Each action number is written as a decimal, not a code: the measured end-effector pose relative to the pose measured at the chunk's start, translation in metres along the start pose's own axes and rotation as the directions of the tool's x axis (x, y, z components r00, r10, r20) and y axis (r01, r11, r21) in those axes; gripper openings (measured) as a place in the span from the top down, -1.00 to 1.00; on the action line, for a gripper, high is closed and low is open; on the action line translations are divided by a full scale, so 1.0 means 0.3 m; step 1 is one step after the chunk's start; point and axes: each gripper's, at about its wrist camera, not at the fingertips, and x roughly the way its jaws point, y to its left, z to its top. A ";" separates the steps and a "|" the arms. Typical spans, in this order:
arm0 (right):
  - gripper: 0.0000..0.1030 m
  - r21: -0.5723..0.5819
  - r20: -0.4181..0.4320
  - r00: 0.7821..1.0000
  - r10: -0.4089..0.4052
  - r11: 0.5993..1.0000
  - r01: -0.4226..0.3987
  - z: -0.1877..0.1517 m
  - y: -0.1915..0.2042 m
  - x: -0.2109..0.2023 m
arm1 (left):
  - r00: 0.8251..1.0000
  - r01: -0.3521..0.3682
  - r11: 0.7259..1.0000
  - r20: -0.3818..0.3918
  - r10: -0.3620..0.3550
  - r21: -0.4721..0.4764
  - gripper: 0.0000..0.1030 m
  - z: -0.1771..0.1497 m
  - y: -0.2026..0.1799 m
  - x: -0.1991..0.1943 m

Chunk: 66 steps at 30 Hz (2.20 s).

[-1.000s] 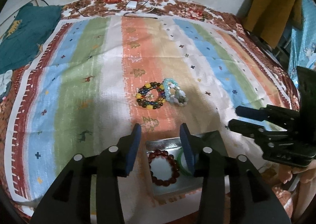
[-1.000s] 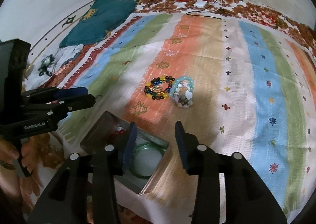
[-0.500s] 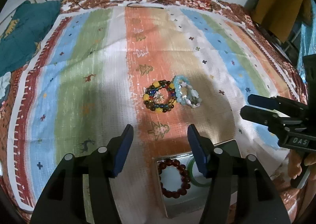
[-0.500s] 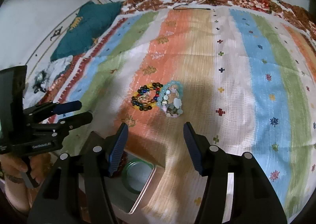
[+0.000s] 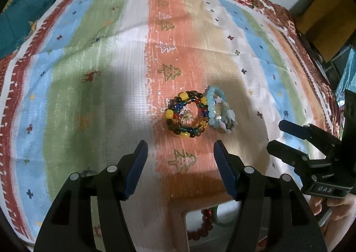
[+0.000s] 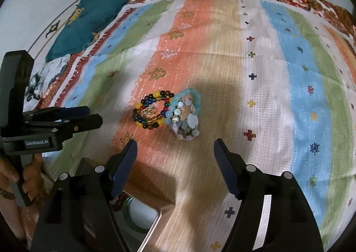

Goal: Organize jewelry
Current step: 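Move both grippers back over the remaining bracelets, then grasp the multicolour bead bracelet with the left gripper while the right gripper grasps the white bead bracelet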

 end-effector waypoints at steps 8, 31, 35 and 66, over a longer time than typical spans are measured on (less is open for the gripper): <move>-0.46 0.002 -0.046 0.999 -0.015 1.000 0.015 0.033 -0.020 0.073 | 0.998 0.024 0.999 -0.054 -0.025 -0.023 -0.21 0.046 0.006 0.079; -0.46 0.064 -0.116 0.993 0.013 0.998 -0.006 0.105 -0.083 0.243 | 0.986 0.028 0.997 -0.162 -0.039 -0.068 -0.03 0.101 0.041 0.231; -0.18 0.070 -0.137 0.991 0.015 0.998 -0.006 0.109 -0.094 0.272 | 0.982 0.047 0.995 -0.177 -0.063 -0.093 0.15 0.108 0.051 0.248; 0.66 0.022 -0.145 0.989 0.015 1.000 -0.012 0.117 -0.070 0.278 | 0.984 0.072 0.995 -0.156 -0.083 -0.075 0.82 0.117 0.025 0.216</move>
